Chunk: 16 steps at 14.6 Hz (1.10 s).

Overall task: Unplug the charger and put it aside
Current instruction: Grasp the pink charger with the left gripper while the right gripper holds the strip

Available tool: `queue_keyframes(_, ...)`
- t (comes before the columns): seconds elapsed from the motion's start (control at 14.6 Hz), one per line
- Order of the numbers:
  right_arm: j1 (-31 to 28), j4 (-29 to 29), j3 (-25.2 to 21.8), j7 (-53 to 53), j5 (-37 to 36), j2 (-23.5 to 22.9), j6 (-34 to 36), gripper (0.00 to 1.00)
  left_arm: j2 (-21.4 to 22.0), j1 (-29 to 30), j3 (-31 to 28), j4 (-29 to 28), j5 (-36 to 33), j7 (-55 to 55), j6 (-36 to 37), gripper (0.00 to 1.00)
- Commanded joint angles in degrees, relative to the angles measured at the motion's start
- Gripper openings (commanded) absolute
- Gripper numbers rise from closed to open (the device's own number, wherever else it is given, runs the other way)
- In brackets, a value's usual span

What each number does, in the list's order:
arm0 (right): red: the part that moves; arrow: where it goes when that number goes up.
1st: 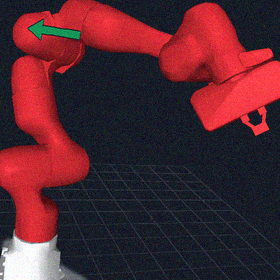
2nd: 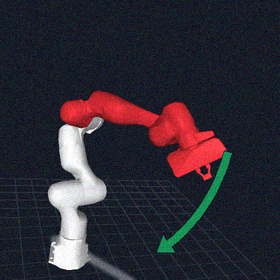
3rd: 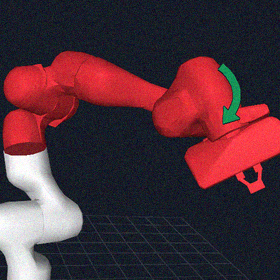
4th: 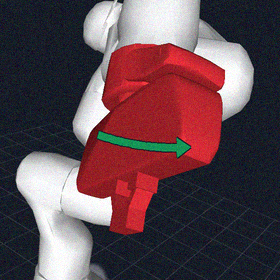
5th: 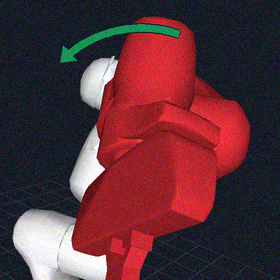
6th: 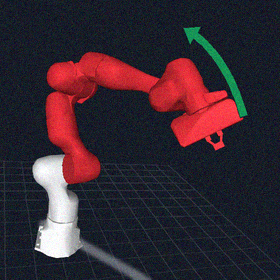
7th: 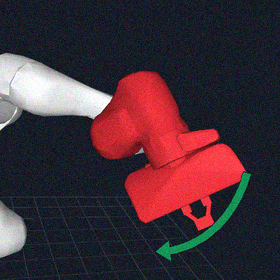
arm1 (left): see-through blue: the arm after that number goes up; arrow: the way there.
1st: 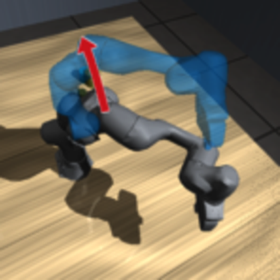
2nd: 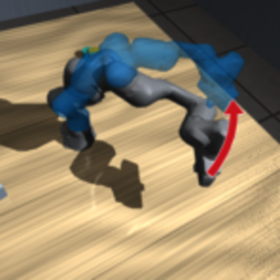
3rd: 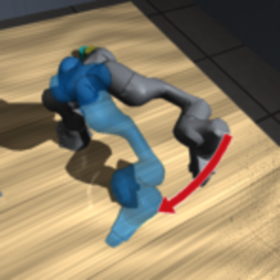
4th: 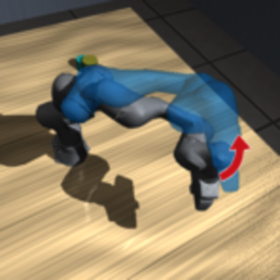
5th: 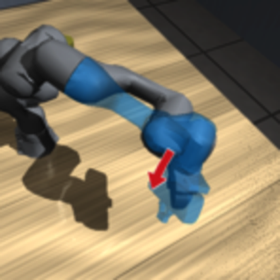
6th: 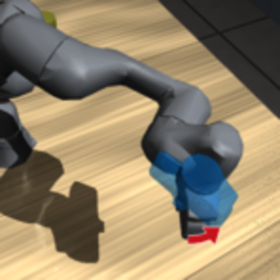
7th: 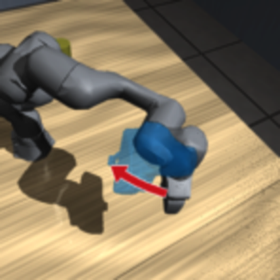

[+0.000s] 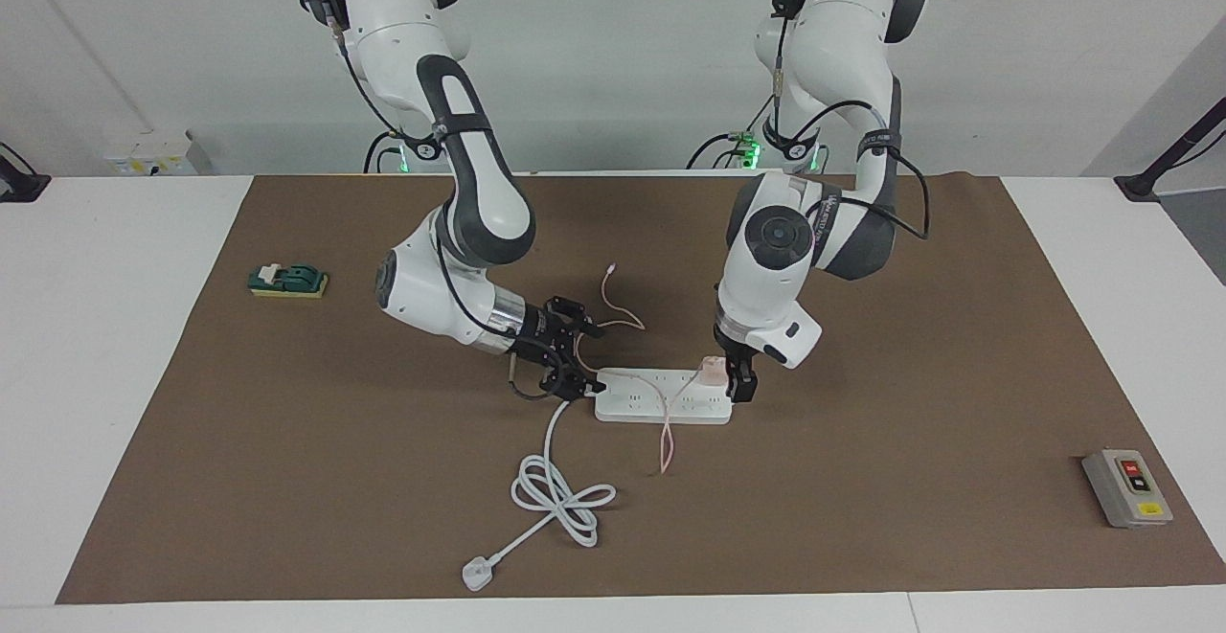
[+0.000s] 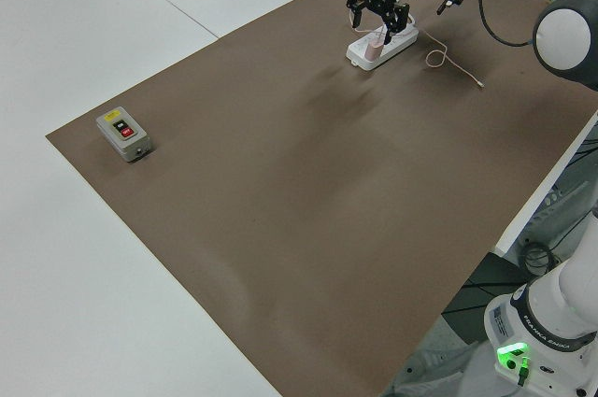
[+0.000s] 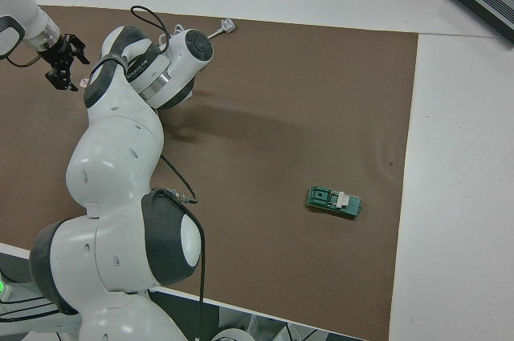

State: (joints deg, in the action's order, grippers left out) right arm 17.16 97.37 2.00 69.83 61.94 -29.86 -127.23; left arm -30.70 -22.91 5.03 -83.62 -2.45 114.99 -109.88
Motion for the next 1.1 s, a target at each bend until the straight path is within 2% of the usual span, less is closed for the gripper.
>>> queue_keyframes(0.0, -0.46, -5.94, -0.07, 0.48, 1.26, -5.55, 0.49, 1.0, 1.43, -1.34, -0.99, -3.12, -1.06, 1.29, -0.78, 1.0)
queue_keyframes(0.07, 0.15, -8.4, -0.07, 0.57, 1.34, -7.83, 0.23, 1.0, 1.69, -1.6, -0.99, -3.47, -1.06, 1.29, -0.78, 1.0)
queue_keyframes(0.21, 0.51, -9.74, 0.02, 0.57, 1.26, -10.39, -0.21, 1.0, 2.48, -2.04, -0.99, -5.23, -1.06, 1.2, -1.74, 1.0)
queue_keyframes(0.48, 1.3, -11.23, 0.02, 0.48, 1.08, -12.51, 0.49, 1.0, 10.55, -2.22, -0.9, -16.81, -1.06, 1.03, -10.6, 1.0)
queue_keyframes(0.75, 1.74, -11.23, 0.02, -0.57, 0.99, -12.51, -0.03, 1.0, 10.66, -1.96, -0.9, -17.97, -1.06, 1.03, -14.21, 1.0)
queue_keyframes(1.03, 1.65, -11.23, 0.02, -0.49, 1.17, -12.42, 1.81, 1.0, 9.34, -1.52, -0.99, -17.37, -1.06, 1.03, -14.49, 1.0)
